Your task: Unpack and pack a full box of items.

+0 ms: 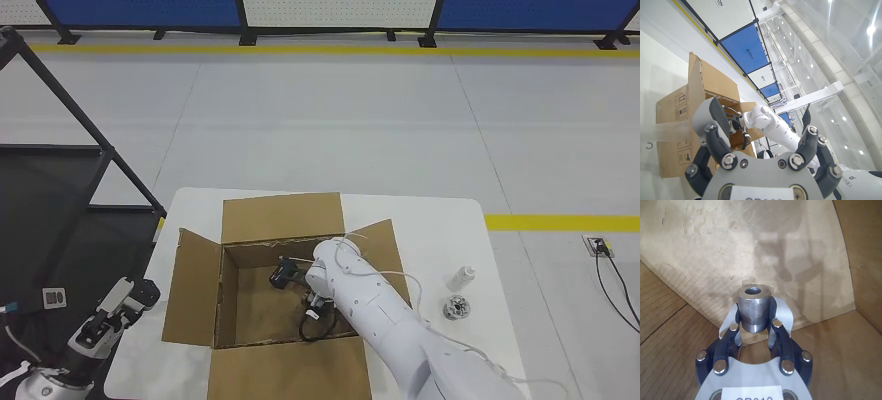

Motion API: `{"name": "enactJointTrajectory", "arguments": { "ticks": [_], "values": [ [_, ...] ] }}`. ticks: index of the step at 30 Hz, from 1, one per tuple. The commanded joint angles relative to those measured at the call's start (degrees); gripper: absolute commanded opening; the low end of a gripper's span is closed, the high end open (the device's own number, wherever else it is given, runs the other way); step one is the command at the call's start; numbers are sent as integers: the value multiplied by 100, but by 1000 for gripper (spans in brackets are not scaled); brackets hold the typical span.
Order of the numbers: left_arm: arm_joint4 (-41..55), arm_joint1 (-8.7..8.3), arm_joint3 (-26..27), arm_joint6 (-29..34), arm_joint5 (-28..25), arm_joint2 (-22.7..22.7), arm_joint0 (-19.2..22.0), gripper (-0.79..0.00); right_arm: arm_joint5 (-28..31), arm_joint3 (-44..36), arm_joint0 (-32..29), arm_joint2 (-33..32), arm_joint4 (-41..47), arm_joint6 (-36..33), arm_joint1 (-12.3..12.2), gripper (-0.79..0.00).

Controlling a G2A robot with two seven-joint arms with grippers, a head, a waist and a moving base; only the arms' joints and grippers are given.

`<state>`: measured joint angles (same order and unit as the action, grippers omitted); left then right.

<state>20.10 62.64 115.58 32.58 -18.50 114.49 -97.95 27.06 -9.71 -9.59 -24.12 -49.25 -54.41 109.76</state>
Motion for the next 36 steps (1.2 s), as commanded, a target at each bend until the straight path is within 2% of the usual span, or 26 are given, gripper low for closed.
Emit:
{"name": "enactJointTrajectory", "arguments": {
  "ticks": [1,21,25,28,30,31,36],
  "values": [
    [3,5,5,-13,-22,3,-24,0,-25,-20,-2,3,-34,17,4,-406],
    [29,58,34,-132,-274,100,-274,0,-59,-81,-27,14,-300,160,132,-416],
    [28,68,42,-151,-309,109,-304,0,-31,-47,-37,1,-313,172,153,-443],
    [23,75,44,-156,-332,114,-330,0,-12,-22,-38,-16,-315,211,162,-573],
    [11,81,50,-166,-345,118,-351,0,-15,13,-36,-47,-276,233,164,-751],
    [3,83,58,-163,-352,120,-364,0,-16,27,-27,-65,-252,249,163,-785],
    [-21,96,71,-199,-399,164,-415,0,169,61,10,-118,-231,507,131,-785]
  ]
}}
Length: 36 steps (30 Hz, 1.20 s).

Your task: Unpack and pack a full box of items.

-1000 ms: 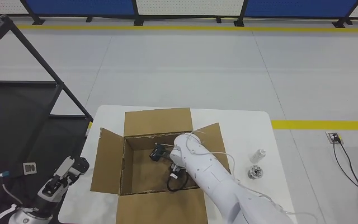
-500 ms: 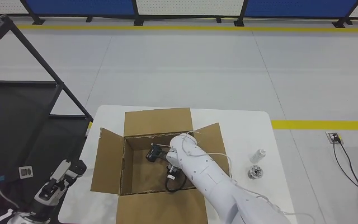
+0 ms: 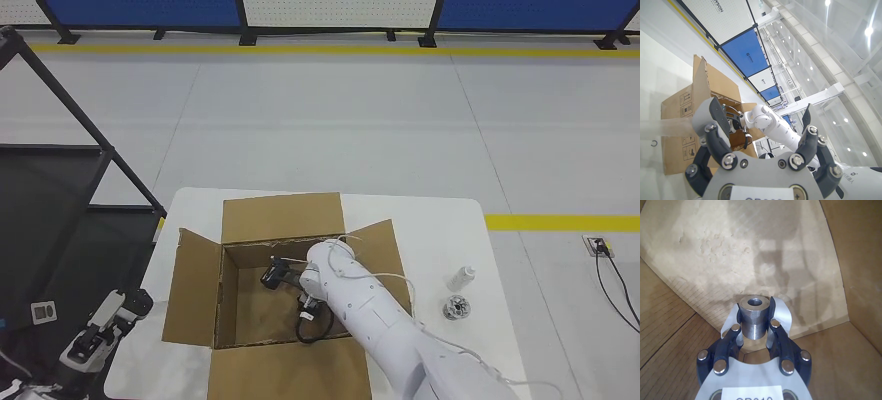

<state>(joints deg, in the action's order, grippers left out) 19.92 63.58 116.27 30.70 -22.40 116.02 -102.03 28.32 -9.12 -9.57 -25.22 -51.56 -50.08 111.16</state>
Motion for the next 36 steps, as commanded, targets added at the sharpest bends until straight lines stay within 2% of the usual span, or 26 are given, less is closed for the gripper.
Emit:
{"name": "enactJointTrajectory", "arguments": {
  "ticks": [1,7,13,19,26,31,36],
  "values": [
    [-5,5,8,-14,-19,20,-18,0,113,15,17,-23,7,182,-24,-785],
    [-8,23,103,-11,-138,89,-127,0,788,3,34,-37,-131,1107,-158,-785],
    [-56,43,204,-26,-213,118,-222,0,1299,-162,-52,117,-714,2439,-348,-785],
    [-141,62,300,-38,-280,96,-290,0,1350,-389,-181,248,-1339,3768,-596,-785],
    [-230,90,347,-143,-373,80,-363,0,1189,-907,-373,324,-2117,5310,-1029,-785],
    [-245,111,362,-218,-423,106,-427,0,948,-1665,-549,195,-2462,5661,-1411,-785],
    [-265,125,363,-247,-433,116,-446,0,791,-3059,-908,-185,-2647,5126,-1901,-785]
  ]
}}
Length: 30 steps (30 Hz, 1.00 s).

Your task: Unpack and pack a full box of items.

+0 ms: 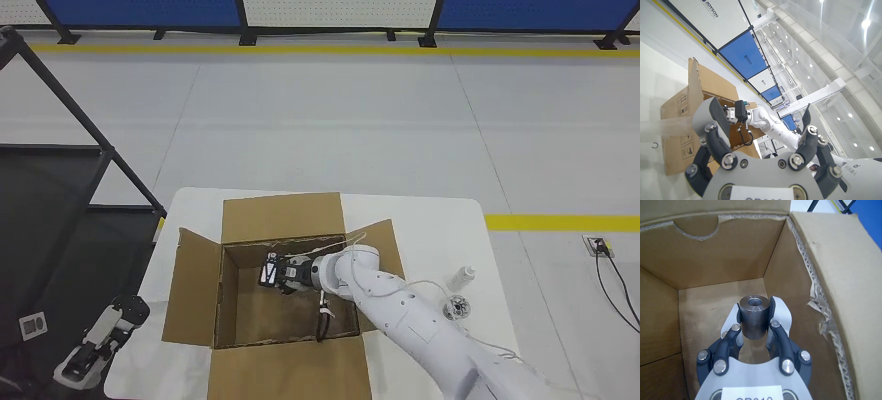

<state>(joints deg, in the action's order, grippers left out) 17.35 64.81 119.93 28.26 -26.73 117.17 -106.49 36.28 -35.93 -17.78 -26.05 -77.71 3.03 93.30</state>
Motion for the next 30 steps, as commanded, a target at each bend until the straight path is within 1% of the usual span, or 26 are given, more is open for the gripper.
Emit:
{"name": "enactJointTrajectory", "arguments": {
  "ticks": [1,2,15,19,22,25,30],
  "values": [
    [-12,5,-4,-5,-3,-1,-1,0,-26,-709,-194,-230,-33,-427,-228,-785],
    [-11,8,-9,-17,-5,-3,0,0,-28,-939,-268,-314,-40,-654,-301,-785],
    [-80,13,-33,-26,42,9,5,0,-51,-948,-287,-319,-38,-649,-303,-785],
    [-52,20,-66,-36,77,19,6,0,-275,-1323,-434,-502,-132,-443,-379,-785],
    [83,33,-98,-48,-18,101,-56,0,-428,-1726,-661,-729,-265,-206,-514,-785],
    [175,42,-132,18,-101,179,-135,0,-597,-2331,-1069,-1045,-443,43,-713,-785],
    [246,57,-227,219,-316,248,-286,0,-777,-3891,-2161,-1761,-872,313,-1131,-785]
  ]
}}
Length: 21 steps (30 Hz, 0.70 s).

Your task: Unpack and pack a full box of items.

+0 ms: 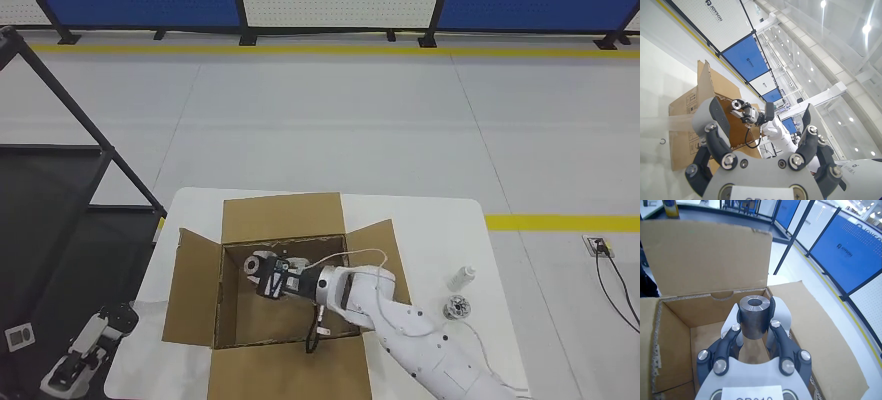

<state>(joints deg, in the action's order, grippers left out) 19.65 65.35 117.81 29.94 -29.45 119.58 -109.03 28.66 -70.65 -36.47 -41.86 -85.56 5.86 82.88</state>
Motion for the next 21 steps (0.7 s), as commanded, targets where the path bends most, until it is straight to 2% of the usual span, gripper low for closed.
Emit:
{"name": "enactJointTrajectory", "arguments": {
  "ticks": [1,7,11,14,21],
  "values": [
    [34,4,-28,113,-86,16,-63,0,-54,-772,-561,-356,-186,38,-176,-785],
    [88,6,-47,347,-210,16,-166,0,-97,-2730,-2256,-1485,-402,342,-597,-785],
    [88,6,-47,347,-210,16,-166,0,106,-3407,-3070,-2231,-161,692,-772,-785],
    [88,6,-47,347,-210,16,-166,0,411,-3573,-3562,-2860,210,1022,-884,-785],
    [88,6,-47,347,-210,16,-166,0,411,-3573,-3562,-2860,210,1022,-884,-785]
  ]
}}
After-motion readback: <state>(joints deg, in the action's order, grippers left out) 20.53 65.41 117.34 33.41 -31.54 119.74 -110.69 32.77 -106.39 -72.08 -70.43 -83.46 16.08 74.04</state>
